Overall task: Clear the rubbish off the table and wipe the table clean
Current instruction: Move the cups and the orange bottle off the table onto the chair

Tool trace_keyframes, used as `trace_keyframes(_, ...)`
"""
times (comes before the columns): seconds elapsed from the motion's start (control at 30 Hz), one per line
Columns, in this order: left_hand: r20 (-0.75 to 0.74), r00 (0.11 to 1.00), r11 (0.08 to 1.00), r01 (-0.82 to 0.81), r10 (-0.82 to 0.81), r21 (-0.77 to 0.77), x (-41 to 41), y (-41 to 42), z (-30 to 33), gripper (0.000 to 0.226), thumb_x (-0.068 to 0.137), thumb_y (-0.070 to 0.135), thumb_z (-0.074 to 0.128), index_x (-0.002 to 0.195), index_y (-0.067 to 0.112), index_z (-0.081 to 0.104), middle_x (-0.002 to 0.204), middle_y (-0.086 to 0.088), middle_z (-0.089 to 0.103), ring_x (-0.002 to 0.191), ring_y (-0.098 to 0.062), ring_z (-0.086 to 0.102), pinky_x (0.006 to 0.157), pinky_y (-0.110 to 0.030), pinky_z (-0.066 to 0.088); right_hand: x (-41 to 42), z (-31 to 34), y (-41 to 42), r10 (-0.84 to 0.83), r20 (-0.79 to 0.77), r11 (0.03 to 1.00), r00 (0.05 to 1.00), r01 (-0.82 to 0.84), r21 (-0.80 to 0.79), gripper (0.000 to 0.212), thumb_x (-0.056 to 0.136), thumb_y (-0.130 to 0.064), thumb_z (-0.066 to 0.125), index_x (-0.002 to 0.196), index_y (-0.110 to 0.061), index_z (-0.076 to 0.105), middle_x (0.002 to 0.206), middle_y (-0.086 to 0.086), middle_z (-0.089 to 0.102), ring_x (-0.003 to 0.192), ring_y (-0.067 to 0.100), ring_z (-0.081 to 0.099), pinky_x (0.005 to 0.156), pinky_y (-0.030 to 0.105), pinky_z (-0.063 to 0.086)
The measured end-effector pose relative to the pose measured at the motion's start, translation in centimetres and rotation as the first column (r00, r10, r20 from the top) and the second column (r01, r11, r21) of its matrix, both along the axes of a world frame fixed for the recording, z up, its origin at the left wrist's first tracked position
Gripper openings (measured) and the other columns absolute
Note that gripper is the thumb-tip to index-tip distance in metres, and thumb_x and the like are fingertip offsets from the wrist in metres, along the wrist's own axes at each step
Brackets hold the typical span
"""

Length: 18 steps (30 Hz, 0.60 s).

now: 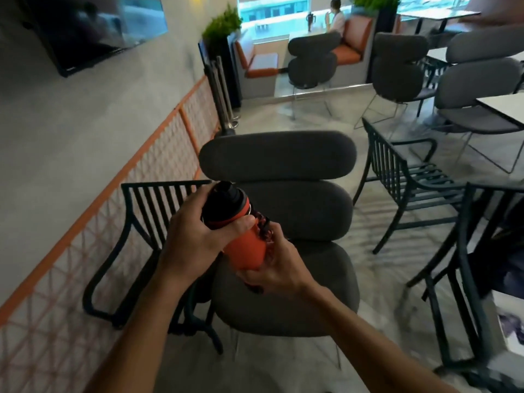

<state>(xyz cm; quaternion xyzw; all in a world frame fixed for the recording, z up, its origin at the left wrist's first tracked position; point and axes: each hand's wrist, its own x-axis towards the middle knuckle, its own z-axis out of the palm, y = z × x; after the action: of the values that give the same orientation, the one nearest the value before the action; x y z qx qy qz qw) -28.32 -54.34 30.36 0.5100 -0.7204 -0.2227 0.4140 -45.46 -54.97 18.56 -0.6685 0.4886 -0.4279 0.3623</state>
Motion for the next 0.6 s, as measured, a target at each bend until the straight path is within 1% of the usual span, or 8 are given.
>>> trace_keyframes(0.07,0.001,1.000,1.000,0.029,-0.029,0.010,-2.7,-2.1,-0.9,0.058,0.073,0.053,0.084,0.123,0.039,0.060,0.118,0.018,0.065,0.109,0.006,0.060,0.090,-0.020,0.050,-2.7,-1.0,-1.7,-0.017,-0.003,1.000,1.000,0.017,0.012,0.088,0.062,-0.043,0.089,0.129,-0.040,0.032,0.120,-0.013,0.054,0.104,0.007,0.060,0.084,0.031,0.057)
trace_keyframes(0.13,0.002,0.999,0.999,0.044,-0.044,0.029,-5.5,-4.5,-1.9,0.060,0.072,0.050,0.085,0.125,0.038,0.059,0.118,0.018,0.064,0.109,0.006,0.060,0.092,-0.019,0.050,-5.5,-2.0,-3.5,-0.035,0.006,0.998,0.999,0.035,0.043,0.087,0.063,-0.041,0.089,0.129,-0.042,0.032,0.124,-0.013,0.053,0.108,0.009,0.060,0.086,0.034,0.058)
trace_keyframes(0.23,0.034,0.996,0.995,0.086,-0.088,0.054,-8.6,-7.6,-3.4,0.065,0.071,0.055,0.084,0.128,0.036,0.058,0.121,0.016,0.063,0.112,0.002,0.059,0.096,-0.027,0.052,-8.6,-3.3,-5.6,-0.067,-0.006,0.995,0.998,0.067,0.073,0.085,0.064,-0.040,0.089,0.126,-0.044,0.031,0.124,-0.013,0.051,0.109,0.010,0.059,0.086,0.036,0.059)
trace_keyframes(0.3,0.056,0.994,0.993,0.095,-0.099,0.065,-10.2,-9.5,-4.7,0.068,0.070,0.057,0.083,0.129,0.035,0.057,0.122,0.015,0.061,0.113,0.001,0.058,0.096,-0.027,0.053,-10.1,-4.3,-6.8,-0.100,-0.019,0.990,0.995,0.101,0.095,0.085,0.063,-0.040,0.089,0.124,-0.047,0.029,0.123,-0.013,0.051,0.108,0.010,0.059,0.085,0.036,0.059)
trace_keyframes(0.37,0.078,0.990,0.990,0.111,-0.118,0.088,-11.8,-11.2,-6.0,0.069,0.071,0.054,0.084,0.131,0.035,0.055,0.123,0.014,0.058,0.113,0.001,0.056,0.095,-0.025,0.052,-11.3,-5.5,-8.0,-0.119,-0.027,0.983,0.992,0.122,0.135,0.086,0.064,-0.039,0.088,0.122,-0.051,0.026,0.123,-0.012,0.051,0.109,0.011,0.059,0.086,0.032,0.058)
trace_keyframes(0.43,0.116,0.982,0.986,0.135,-0.146,0.093,-12.7,-12.6,-7.3,0.070,0.071,0.053,0.083,0.132,0.034,0.054,0.124,0.012,0.057,0.113,0.000,0.055,0.093,-0.020,0.049,-12.0,-6.6,-9.0,-0.142,-0.034,0.976,0.989,0.145,0.164,0.087,0.065,-0.038,0.088,0.124,-0.050,0.025,0.123,-0.010,0.051,0.110,0.011,0.058,0.085,0.029,0.057)
trace_keyframes(0.5,0.139,0.974,0.980,0.162,-0.177,0.114,-13.8,-14.5,-8.7,0.071,0.070,0.054,0.082,0.132,0.034,0.054,0.125,0.011,0.057,0.113,-0.001,0.054,0.092,-0.018,0.047,-12.6,-8.1,-10.2,-0.187,-0.030,0.961,0.982,0.190,0.201,0.088,0.065,-0.037,0.088,0.126,-0.046,0.026,0.123,-0.008,0.053,0.110,0.013,0.059,0.084,0.030,0.058)
trace_keyframes(0.6,0.134,0.968,0.974,0.198,-0.212,0.112,-14.8,-17.0,-10.6,0.071,0.069,0.056,0.082,0.130,0.034,0.055,0.123,0.011,0.058,0.112,-0.004,0.055,0.094,-0.026,0.051,-13.2,-10.0,-11.8,-0.239,-0.028,0.939,0.971,0.238,0.250,0.089,0.062,-0.040,0.088,0.125,-0.049,0.026,0.121,-0.007,0.057,0.107,0.015,0.062,0.082,0.039,0.060)
